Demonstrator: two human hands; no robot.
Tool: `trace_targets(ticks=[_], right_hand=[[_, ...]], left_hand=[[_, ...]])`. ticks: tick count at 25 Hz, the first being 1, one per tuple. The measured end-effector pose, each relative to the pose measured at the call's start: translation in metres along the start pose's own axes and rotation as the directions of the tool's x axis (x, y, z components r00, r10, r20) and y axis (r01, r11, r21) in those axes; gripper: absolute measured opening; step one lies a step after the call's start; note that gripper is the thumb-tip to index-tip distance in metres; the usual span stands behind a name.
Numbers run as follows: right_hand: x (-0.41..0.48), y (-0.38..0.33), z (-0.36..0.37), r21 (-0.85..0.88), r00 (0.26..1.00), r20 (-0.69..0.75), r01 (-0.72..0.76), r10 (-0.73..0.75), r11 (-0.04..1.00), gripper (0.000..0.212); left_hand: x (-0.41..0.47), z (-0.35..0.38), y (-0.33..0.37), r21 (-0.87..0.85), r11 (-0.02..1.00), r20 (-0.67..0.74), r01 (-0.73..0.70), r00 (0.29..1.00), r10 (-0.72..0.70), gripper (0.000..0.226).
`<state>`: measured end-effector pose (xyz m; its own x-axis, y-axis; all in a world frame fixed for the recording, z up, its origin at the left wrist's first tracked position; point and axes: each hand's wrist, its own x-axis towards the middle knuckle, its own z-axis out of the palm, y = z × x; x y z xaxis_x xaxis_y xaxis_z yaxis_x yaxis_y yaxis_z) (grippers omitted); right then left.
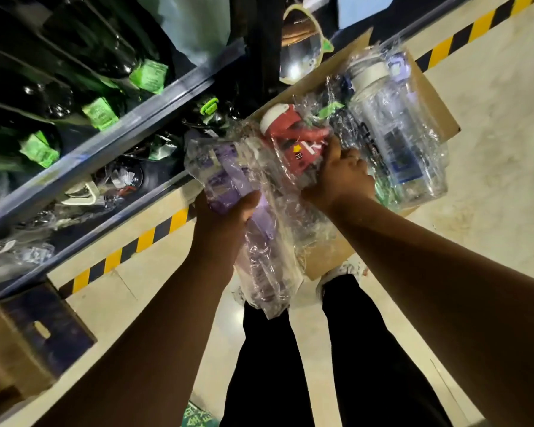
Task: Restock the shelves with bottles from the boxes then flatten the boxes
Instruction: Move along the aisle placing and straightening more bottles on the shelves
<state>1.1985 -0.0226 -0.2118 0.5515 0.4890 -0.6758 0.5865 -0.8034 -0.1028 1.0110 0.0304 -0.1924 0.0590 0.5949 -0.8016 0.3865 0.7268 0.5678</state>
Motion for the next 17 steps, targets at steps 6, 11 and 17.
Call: trace_targets(ticks=[6, 11, 17], right_hand=[[-0.006, 0.003, -0.007, 0.036, 0.998, -0.068, 0.003, 0.000, 0.999, 0.113], [-0.042, 0.008, -0.032, 0.211, 0.994, -0.098, -0.016, 0.038, 0.977, 0.110], [-0.149, 0.002, -0.111, 0.527, 0.986, -0.155, 0.128, -0.053, 0.840, 0.091]], left_hand=[[-0.007, -0.012, 0.002, -0.114, 0.991, 0.095, -0.068, 0.992, 0.079, 0.087], [-0.028, -0.033, 0.029, -0.114, 0.984, 0.105, -0.134, 0.984, 0.147, 0.094], [-0.107, -0.064, 0.102, -0.111, 0.973, 0.113, -0.203, 0.970, 0.215, 0.080]])
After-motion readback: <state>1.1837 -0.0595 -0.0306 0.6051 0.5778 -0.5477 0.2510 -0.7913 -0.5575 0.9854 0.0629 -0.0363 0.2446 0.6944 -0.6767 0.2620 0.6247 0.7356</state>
